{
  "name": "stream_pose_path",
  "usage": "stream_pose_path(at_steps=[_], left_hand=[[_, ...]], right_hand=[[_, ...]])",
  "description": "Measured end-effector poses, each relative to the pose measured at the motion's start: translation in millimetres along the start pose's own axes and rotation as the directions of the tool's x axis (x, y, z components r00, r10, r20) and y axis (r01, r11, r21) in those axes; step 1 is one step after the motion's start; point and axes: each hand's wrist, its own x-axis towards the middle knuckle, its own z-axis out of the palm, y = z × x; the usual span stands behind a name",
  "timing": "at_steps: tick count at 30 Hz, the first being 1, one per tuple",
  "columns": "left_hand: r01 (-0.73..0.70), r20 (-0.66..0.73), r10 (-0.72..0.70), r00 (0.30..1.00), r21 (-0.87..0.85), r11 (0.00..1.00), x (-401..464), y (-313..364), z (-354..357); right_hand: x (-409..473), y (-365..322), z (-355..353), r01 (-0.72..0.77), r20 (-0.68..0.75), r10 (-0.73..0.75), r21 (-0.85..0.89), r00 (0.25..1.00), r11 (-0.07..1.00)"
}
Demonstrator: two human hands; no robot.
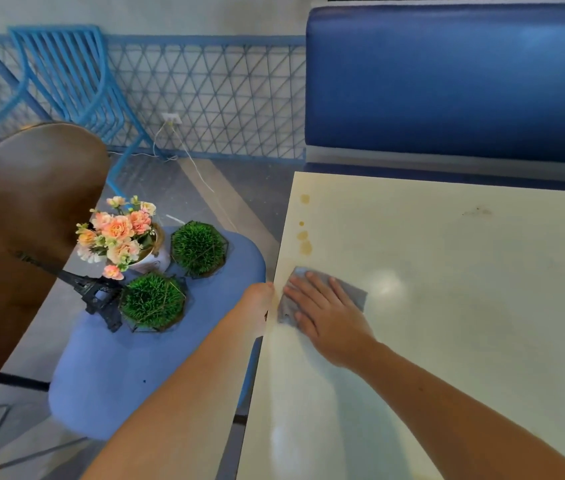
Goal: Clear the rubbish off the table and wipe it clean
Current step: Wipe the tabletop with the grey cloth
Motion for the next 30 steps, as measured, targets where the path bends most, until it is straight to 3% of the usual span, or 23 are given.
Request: stream_pose_path(at_steps=[3,5,7,10,14,16,21,27,30], left_hand=[[0.056,0.116,-0.055,0.992,-0.009,0.998,-5,2,-7],[0.019,0.186,-0.022,0.982,0.022,1.000,-9,5,-10],[-0.008,0.240,0.007,0.971,0.002,1.000,-6,8,-8],[-0.072,0.200,0.076,0.977,-0.027,0.997,0,15,0],[-0.051,0.135,0.051,0.990,-0.006,0.999,24,16,7],[-0.056,0.082,0.056,0.995,0.007,0.998,47,14,12],[-0.055,0.057,0.053,0.997,0.029,0.998,144,-3,32],[-0.126,0.057,0.121,0.991,0.093,0.988,57,49,31],[-0.198,0.075,0.189,0.979,0.141,0.970,53,50,27]], right_hand=[[21,11,-3,-0.138,-0.007,0.139,0.040,0.990,0.990],[25,-2,-2,-0.226,-0.026,0.228,0.052,0.973,0.973],[14,-14,3,-0.153,-0.033,0.154,0.038,0.987,0.987],[4,6,-1,-0.042,-0.014,0.043,0.035,0.999,0.999],[25,40,-8,-0.331,-0.046,0.337,0.104,0.940,0.938],[33,34,-6,-0.384,-0.065,0.390,0.080,0.919,0.920],[20,9,0,-0.161,-0.069,0.164,0.052,0.984,0.986],[85,55,-18,-0.319,0.008,0.322,0.147,0.947,0.936],[94,49,-20,-0.317,-0.044,0.339,0.258,0.940,0.913]])
